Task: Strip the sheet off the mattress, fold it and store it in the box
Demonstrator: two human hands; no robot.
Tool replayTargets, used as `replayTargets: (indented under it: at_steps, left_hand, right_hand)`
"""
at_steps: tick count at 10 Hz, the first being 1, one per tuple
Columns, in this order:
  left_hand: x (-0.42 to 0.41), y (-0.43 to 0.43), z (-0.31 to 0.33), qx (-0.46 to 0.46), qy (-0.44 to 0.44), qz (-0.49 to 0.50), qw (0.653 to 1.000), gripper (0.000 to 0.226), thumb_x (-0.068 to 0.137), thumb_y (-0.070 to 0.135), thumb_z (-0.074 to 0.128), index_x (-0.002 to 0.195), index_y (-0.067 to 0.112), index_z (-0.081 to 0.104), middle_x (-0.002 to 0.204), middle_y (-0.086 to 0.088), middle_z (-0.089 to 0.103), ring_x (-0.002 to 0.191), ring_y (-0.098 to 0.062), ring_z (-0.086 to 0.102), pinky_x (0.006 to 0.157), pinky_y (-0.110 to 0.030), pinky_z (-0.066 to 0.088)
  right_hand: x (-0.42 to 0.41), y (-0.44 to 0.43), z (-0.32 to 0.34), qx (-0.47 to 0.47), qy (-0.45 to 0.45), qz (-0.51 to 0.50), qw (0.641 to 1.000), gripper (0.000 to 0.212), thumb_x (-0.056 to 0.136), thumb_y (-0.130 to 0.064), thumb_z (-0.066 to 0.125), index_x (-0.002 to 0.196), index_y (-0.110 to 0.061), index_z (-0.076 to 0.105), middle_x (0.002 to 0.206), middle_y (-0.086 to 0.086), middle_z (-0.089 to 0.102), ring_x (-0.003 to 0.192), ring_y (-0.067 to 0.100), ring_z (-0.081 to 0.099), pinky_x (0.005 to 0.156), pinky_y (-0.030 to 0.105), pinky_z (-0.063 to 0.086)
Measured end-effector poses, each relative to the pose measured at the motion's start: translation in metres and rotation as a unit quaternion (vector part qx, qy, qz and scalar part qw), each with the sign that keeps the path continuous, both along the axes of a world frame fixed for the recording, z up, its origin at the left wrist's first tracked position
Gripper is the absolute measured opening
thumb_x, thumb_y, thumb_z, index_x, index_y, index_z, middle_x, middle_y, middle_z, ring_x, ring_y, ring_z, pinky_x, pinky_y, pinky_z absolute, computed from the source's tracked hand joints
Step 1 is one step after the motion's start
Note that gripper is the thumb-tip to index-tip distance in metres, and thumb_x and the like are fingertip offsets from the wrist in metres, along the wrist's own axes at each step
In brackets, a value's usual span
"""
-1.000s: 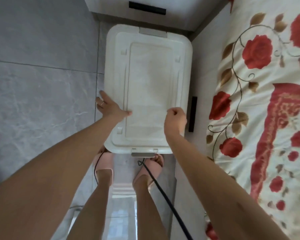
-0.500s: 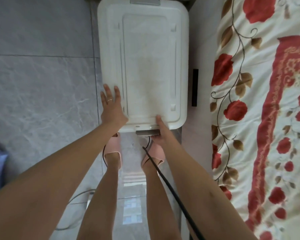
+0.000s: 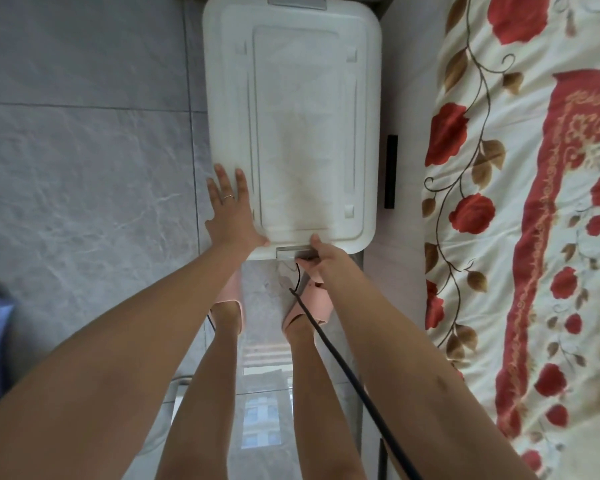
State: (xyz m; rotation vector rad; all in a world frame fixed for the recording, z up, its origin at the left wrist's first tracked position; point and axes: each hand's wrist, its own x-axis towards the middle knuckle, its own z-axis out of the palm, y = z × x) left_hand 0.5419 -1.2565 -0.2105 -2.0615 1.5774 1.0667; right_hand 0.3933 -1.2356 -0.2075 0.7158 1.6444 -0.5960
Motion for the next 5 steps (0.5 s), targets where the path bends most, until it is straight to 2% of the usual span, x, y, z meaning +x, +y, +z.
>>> replayTargets:
  at_steps: [1, 2, 3, 4, 5]
  left_hand:
    - [-0.001, 0.001, -0.002, -0.003, -0.001, 0.002, 1.000, 0.139, 0.062, 0.040, 0.085, 0.147, 0.021, -0.024, 0.150, -0.009, -0.036, 0.142, -0.031, -0.022, 0.098, -0.057, 0.042]
    - [-0.001, 0.002, -0.002, 0.006, -0.010, -0.005, 1.000, 0.139, 0.062, 0.041, 0.085, 0.147, 0.020, -0.023, 0.150, -0.010, -0.036, 0.142, -0.032, -0.021, 0.100, -0.057, 0.041]
    - [0.000, 0.000, -0.001, -0.002, -0.013, -0.007, 1.000, 0.139, 0.062, 0.041, 0.085, 0.147, 0.020, -0.023, 0.150, -0.010, -0.036, 0.143, -0.031, -0.020, 0.101, -0.055, 0.040]
    - [-0.001, 0.000, 0.002, 0.010, -0.011, -0.013, 1.000, 0.138, 0.063, 0.040, 0.085, 0.147, 0.020, -0.024, 0.149, -0.010, -0.037, 0.142, -0.032, -0.021, 0.103, -0.051, 0.040]
    - [0.006, -0.005, 0.008, 0.038, -0.003, -0.019, 0.999, 0.131, 0.069, 0.036, 0.082, 0.147, 0.020, -0.023, 0.148, -0.010, -0.039, 0.142, -0.031, -0.021, 0.107, -0.052, 0.034]
  right_hand:
    - [0.000, 0.001, -0.005, 0.003, 0.015, 0.015, 1.000, 0.040, 0.091, -0.003, 0.060, 0.129, -0.001, 0.051, 0.133, 0.011, 0.056, 0.124, 0.029, 0.051, 0.102, 0.045, 0.043]
    - [0.003, 0.001, -0.008, -0.003, 0.036, 0.070, 0.997, 0.033, 0.092, -0.004, 0.059, 0.125, -0.001, 0.053, 0.124, 0.013, 0.059, 0.124, 0.030, 0.050, 0.101, 0.047, 0.044]
    - [0.002, 0.010, -0.004, -0.070, 0.028, 0.162, 0.984, 0.027, 0.099, -0.006, 0.046, 0.126, -0.005, 0.046, 0.099, 0.012, 0.054, 0.130, 0.034, 0.044, 0.104, 0.045, 0.042]
    - [0.004, 0.014, -0.002, -0.092, 0.015, 0.257, 0.962, 0.042, 0.099, -0.002, 0.037, 0.138, 0.010, 0.032, 0.136, 0.032, 0.040, 0.132, 0.043, 0.037, 0.110, 0.046, 0.035]
    - [-0.001, 0.008, 0.012, -0.088, 0.011, 0.288, 0.954, 0.045, 0.099, -0.004, 0.039, 0.142, 0.004, 0.030, 0.147, 0.025, 0.032, 0.127, 0.034, 0.044, 0.094, 0.031, 0.049]
